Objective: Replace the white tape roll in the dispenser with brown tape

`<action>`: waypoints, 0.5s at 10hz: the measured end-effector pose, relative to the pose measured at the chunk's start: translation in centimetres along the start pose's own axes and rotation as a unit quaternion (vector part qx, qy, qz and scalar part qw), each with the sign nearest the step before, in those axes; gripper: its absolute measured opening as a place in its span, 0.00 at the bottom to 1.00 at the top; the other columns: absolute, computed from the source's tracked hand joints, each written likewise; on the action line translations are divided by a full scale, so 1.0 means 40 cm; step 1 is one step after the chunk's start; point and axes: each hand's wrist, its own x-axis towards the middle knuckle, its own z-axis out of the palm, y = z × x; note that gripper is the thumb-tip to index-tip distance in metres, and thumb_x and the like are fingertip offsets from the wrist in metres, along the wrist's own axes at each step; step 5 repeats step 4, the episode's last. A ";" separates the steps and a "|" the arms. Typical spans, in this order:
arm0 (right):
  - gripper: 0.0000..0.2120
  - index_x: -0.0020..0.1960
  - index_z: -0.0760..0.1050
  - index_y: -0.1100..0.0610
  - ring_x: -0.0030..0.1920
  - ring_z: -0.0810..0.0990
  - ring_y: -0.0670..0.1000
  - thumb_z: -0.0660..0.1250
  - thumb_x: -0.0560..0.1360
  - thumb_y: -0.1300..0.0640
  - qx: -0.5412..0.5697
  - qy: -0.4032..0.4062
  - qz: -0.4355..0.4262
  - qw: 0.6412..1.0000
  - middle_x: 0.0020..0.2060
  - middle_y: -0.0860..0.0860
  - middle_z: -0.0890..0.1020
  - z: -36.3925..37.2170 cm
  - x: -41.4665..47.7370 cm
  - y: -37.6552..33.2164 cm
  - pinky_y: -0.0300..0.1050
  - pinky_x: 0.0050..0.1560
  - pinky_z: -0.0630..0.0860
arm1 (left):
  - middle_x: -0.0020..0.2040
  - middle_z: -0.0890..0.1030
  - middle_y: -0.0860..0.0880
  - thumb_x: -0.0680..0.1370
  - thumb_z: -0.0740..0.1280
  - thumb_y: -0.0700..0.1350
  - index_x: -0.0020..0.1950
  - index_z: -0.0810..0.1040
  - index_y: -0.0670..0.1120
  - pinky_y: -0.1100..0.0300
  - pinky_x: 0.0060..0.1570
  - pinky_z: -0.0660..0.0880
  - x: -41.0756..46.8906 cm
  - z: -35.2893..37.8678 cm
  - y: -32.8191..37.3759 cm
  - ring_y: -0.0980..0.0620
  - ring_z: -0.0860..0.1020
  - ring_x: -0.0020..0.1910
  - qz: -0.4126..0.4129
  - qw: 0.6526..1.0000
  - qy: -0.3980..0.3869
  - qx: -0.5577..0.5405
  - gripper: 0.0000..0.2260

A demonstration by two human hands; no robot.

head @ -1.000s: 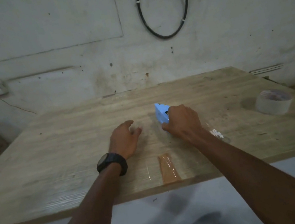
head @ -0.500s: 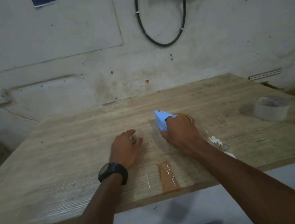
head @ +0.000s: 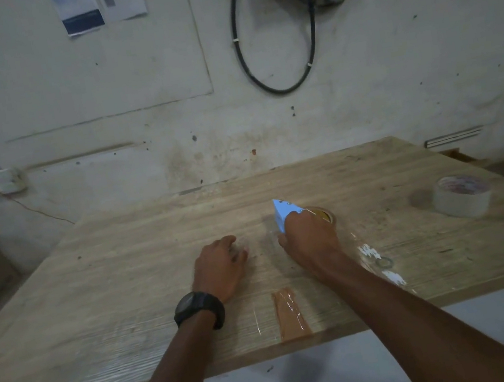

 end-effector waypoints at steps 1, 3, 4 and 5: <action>0.10 0.56 0.80 0.57 0.54 0.84 0.56 0.65 0.79 0.54 0.008 0.000 -0.001 1.000 0.52 0.54 0.85 0.000 0.000 0.003 0.46 0.51 0.78 | 0.65 0.80 0.45 0.82 0.63 0.56 0.70 0.75 0.47 0.50 0.62 0.73 0.001 -0.002 0.002 0.45 0.76 0.63 -0.002 1.000 -0.004 0.000 0.20; 0.18 0.54 0.78 0.57 0.51 0.82 0.57 0.63 0.78 0.43 -0.006 0.038 -0.013 0.999 0.48 0.54 0.85 -0.013 -0.006 0.010 0.49 0.51 0.74 | 0.67 0.79 0.46 0.82 0.63 0.55 0.71 0.74 0.48 0.50 0.64 0.73 0.000 -0.007 0.002 0.47 0.76 0.64 -0.010 1.000 0.004 -0.020 0.20; 0.16 0.56 0.77 0.56 0.50 0.80 0.58 0.61 0.77 0.46 0.007 0.103 -0.025 0.994 0.48 0.54 0.84 -0.018 -0.029 0.033 0.53 0.52 0.71 | 0.68 0.78 0.47 0.82 0.64 0.53 0.72 0.74 0.48 0.52 0.66 0.71 -0.007 0.000 0.000 0.47 0.75 0.65 -0.011 0.999 0.021 -0.048 0.20; 0.16 0.56 0.77 0.56 0.50 0.80 0.58 0.61 0.77 0.46 0.007 0.103 -0.025 0.994 0.48 0.54 0.84 -0.018 -0.029 0.033 0.53 0.52 0.71 | 0.68 0.78 0.47 0.82 0.64 0.53 0.72 0.74 0.48 0.52 0.66 0.71 -0.007 0.000 0.000 0.47 0.75 0.65 -0.011 0.999 0.021 -0.048 0.20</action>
